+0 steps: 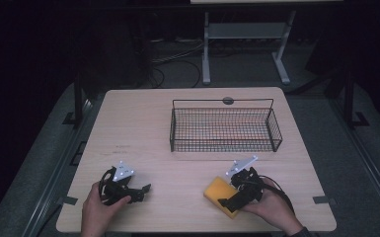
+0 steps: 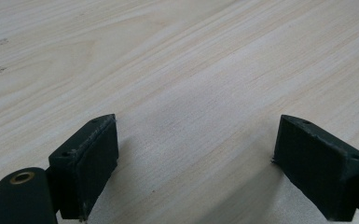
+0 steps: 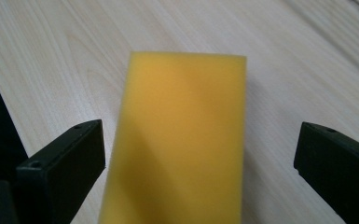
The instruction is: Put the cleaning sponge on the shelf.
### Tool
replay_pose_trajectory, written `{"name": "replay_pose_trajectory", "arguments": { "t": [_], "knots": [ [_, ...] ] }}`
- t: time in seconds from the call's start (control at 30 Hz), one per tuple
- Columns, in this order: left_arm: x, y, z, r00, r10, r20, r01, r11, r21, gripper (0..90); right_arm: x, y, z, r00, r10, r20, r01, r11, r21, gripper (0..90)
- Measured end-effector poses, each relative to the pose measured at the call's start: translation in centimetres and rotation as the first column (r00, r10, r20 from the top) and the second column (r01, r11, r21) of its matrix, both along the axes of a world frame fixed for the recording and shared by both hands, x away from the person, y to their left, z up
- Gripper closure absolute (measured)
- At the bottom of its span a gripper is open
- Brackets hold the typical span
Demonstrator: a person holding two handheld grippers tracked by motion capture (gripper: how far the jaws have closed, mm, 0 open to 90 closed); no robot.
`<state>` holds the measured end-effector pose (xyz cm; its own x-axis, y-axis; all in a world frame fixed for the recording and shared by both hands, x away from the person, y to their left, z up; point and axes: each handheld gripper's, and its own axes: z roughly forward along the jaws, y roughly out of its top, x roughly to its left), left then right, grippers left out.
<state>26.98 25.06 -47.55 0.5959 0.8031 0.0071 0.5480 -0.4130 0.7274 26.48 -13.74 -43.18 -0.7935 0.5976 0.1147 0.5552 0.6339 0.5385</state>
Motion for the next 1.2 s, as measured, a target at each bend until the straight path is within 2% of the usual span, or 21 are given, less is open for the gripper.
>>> {"name": "replay_pose_trajectory", "arguments": {
  "t": [0.47,1.2],
  "knots": [
    [0.0,0.0,0.0,1.0000,0.000,0.000,0.000,1.0000,0.000,12.8,-0.5,1.4,-1.2,0.9997,0.024,0.003,-0.024,0.998,-0.066,3.9],
    [0.0,0.0,0.0,1.0000,0.000,0.000,0.000,1.0000,0.000,12.8,-0.8,1.2,-1.5,0.9990,0.044,-0.012,-0.045,0.996,-0.077,17.3]
  ]
}}
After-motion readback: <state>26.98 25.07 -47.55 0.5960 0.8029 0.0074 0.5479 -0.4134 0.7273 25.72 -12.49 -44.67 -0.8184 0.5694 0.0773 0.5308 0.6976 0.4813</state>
